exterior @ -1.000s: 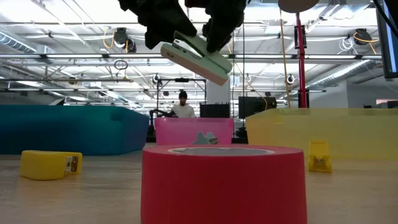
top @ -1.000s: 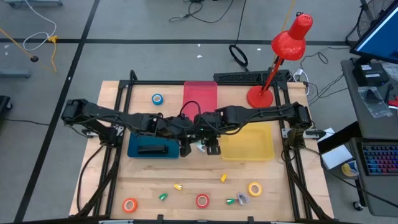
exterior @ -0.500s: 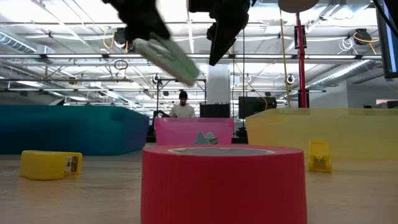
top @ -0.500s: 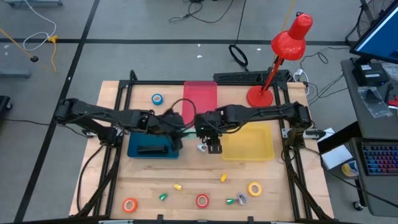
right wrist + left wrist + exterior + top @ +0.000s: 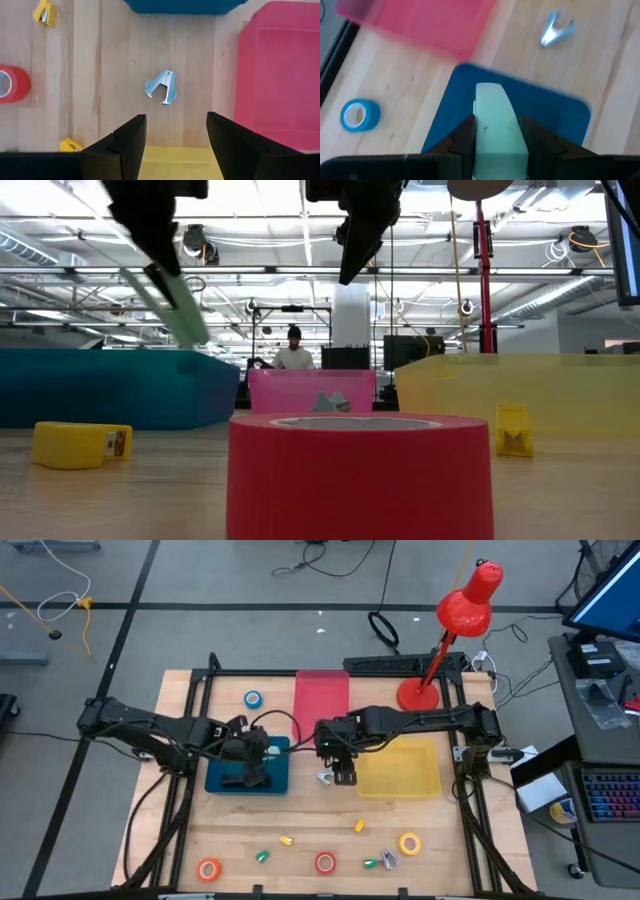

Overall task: Pick and place Stapler, Stapler remover, tape
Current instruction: Put the white stapler into the blue bin

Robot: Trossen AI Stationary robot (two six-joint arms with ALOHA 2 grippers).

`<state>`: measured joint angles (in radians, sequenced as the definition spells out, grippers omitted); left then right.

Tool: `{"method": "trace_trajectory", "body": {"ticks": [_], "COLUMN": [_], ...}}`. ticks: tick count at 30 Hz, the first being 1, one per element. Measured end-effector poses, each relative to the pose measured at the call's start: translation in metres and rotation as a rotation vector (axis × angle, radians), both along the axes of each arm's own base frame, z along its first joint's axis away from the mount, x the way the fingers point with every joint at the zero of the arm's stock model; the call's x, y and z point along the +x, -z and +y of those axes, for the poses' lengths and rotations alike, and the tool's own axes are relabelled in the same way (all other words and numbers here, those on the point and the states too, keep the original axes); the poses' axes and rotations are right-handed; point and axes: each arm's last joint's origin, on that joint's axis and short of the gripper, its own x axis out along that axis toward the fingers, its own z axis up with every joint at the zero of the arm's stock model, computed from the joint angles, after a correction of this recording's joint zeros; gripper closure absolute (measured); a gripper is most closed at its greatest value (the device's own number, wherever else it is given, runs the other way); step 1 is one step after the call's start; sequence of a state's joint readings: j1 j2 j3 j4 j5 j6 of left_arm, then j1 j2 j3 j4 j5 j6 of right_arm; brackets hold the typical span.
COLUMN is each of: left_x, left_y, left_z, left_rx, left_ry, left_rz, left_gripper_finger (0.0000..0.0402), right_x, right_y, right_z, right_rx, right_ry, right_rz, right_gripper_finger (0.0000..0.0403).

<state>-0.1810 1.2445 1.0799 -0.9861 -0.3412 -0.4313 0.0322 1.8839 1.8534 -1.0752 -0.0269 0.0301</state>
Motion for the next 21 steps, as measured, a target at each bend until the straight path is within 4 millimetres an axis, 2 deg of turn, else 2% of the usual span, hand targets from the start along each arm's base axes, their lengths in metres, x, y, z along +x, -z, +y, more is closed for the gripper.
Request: {"method": "trace_trajectory", "body": {"ticks": [8, 12, 21], "left_x": [-0.022, -0.035, -0.058], "left_y": [0.020, 0.033, 0.075], "left_z": [-0.002, 0.000, 0.012], "left_rx": [-0.026, -0.035, -0.013], "left_ry": [-0.002, 0.003, 0.040], "left_rz": [0.033, -0.020, -0.087], "left_gripper_finger": [0.0277, 0.0277, 0.0277], "right_x": [0.000, 0.000, 0.001], "right_y": [0.000, 0.000, 0.000], "right_z": [0.001, 0.003, 0.004], "right_rx": [0.016, 0.017, 0.043], "right_ry": [0.035, 0.031, 0.083], "right_rz": [0.002, 0.000, -0.008], "right_gripper_finger": [0.0200, 0.0200, 0.0200]}}
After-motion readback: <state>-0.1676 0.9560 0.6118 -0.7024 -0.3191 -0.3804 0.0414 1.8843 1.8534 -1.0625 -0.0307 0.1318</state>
